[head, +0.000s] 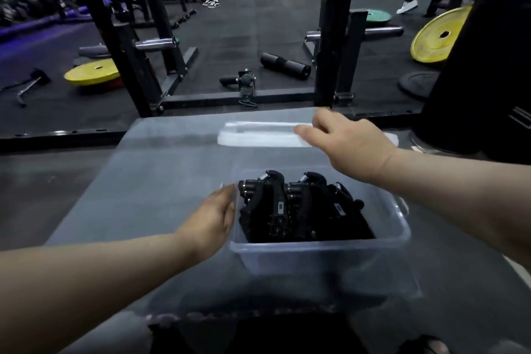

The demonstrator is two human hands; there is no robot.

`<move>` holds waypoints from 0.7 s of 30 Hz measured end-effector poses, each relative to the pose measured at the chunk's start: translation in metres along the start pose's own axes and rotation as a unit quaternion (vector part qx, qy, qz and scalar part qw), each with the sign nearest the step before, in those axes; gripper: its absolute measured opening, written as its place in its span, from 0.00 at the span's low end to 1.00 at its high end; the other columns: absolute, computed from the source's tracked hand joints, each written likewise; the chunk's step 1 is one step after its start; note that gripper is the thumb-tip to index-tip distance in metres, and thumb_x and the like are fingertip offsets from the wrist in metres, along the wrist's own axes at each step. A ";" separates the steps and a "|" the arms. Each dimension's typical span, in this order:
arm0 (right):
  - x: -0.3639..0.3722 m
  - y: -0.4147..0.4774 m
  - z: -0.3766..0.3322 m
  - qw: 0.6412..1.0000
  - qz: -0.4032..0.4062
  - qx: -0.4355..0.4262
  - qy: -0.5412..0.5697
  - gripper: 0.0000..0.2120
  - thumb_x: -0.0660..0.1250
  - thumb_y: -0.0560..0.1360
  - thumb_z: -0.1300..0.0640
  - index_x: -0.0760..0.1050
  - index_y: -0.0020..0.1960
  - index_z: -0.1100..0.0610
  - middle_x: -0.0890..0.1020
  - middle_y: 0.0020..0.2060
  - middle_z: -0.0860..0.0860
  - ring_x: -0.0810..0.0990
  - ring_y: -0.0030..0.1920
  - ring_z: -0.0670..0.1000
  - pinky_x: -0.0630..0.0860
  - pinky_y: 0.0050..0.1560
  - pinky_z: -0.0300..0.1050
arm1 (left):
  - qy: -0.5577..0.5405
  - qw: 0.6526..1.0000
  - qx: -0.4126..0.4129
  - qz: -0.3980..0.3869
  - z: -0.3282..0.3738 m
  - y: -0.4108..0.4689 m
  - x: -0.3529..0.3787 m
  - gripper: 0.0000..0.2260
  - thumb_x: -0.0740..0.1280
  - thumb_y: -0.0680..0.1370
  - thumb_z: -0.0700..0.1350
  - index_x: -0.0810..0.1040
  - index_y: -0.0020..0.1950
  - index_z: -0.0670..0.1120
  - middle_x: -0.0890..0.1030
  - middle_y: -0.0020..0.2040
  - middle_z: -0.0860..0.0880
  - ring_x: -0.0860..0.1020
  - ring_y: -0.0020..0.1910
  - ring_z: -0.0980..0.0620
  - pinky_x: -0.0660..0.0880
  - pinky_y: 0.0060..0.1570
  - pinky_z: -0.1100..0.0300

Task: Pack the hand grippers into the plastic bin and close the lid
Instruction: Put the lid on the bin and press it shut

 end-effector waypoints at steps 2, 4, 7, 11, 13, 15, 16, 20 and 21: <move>-0.016 -0.012 -0.009 0.999 -0.031 -0.017 -0.003 0.34 0.67 0.59 0.75 0.73 0.63 0.54 0.70 0.44 0.54 0.69 0.35 0.54 0.58 0.22 0.39 | -0.007 0.999 -0.011 -0.033 0.001 -0.013 -0.001 0.22 0.56 0.84 0.42 0.60 0.78 0.41 0.63 0.77 0.43 0.62 0.76 0.47 0.48 0.66 0.76; -0.025 -0.026 -0.020 0.997 -0.072 -0.021 0.008 0.34 0.69 0.60 0.73 0.72 0.63 0.53 0.69 0.45 0.53 0.68 0.37 0.53 0.67 0.22 0.44 | -0.025 0.998 -0.044 -0.048 -0.004 -0.020 -0.005 0.22 0.57 0.84 0.43 0.61 0.78 0.42 0.66 0.76 0.44 0.65 0.75 0.47 0.55 0.69 0.68; -0.027 -0.052 -0.040 0.989 -0.134 -0.053 0.029 0.32 0.72 0.63 0.66 0.69 0.64 0.50 0.68 0.45 0.50 0.67 0.38 0.51 0.72 0.26 0.47 | -0.082 0.992 -0.083 -0.038 -0.010 -0.023 -0.013 0.20 0.57 0.79 0.37 0.73 0.70 0.45 0.79 0.64 0.48 0.78 0.63 0.49 0.69 0.63 0.65; -0.018 -0.073 -0.055 0.979 -0.189 -0.049 0.062 0.31 0.71 0.68 0.60 0.65 0.67 0.45 0.66 0.47 0.49 0.69 0.42 0.52 0.74 0.28 0.47 | -0.183 0.973 -0.139 -0.001 -0.003 -0.026 -0.026 0.17 0.53 0.73 0.29 0.78 0.41 0.44 0.80 0.38 0.51 0.76 0.33 0.63 0.71 0.39 0.70; -0.014 -0.079 -0.059 0.976 -0.199 -0.036 0.080 0.24 0.66 0.75 0.48 0.64 0.69 0.44 0.68 0.51 0.49 0.72 0.49 0.53 0.76 0.32 0.48 | -0.255 0.949 -0.181 0.034 -0.003 -0.023 -0.031 0.16 0.53 0.75 0.32 0.77 0.38 0.44 0.80 0.39 0.45 0.76 0.36 0.53 0.71 0.41 0.61; -0.012 -0.087 -0.065 0.975 -0.201 -0.040 0.085 0.23 0.61 0.75 0.38 0.66 0.67 0.44 0.70 0.52 0.48 0.74 0.50 0.52 0.77 0.31 0.48 | -0.311 0.922 -0.221 0.066 -0.004 -0.020 -0.034 0.11 0.54 0.78 0.40 0.75 0.43 0.44 0.81 0.45 0.38 0.75 0.41 0.47 0.71 0.45 0.55; -0.011 -0.091 -0.069 0.974 -0.205 -0.044 0.085 0.23 0.59 0.74 0.36 0.68 0.66 0.44 0.71 0.52 0.48 0.75 0.48 0.52 0.77 0.30 0.49 | -0.317 0.920 -0.226 0.058 -0.003 -0.020 -0.033 0.11 0.55 0.79 0.44 0.76 0.47 0.42 0.81 0.47 0.38 0.75 0.41 0.47 0.71 0.44 0.54; -0.002 -0.101 -0.082 0.976 -0.191 -0.063 0.087 0.22 0.60 0.75 0.39 0.71 0.64 0.47 0.74 0.51 0.49 0.77 0.46 0.54 0.78 0.38 0.49 | -0.266 0.949 -0.170 -0.005 0.012 -0.017 -0.020 0.11 0.59 0.82 0.46 0.76 0.58 0.44 0.82 0.52 0.46 0.80 0.47 0.46 0.77 0.42 0.57; -0.002 -0.099 -0.081 0.977 -0.183 -0.051 0.094 0.21 0.59 0.75 0.39 0.72 0.64 0.47 0.74 0.51 0.49 0.77 0.46 0.54 0.78 0.40 0.49 | -0.243 0.956 -0.166 -0.003 0.012 -0.015 -0.016 0.11 0.59 0.82 0.45 0.75 0.61 0.45 0.81 0.54 0.45 0.80 0.50 0.44 0.77 0.43 0.57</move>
Point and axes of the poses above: each hand's wrist, its own y-axis towards the middle knuckle, its own x-axis out of the palm, z = x × y, the point moved 6 cm from there along y, towards the middle knuckle
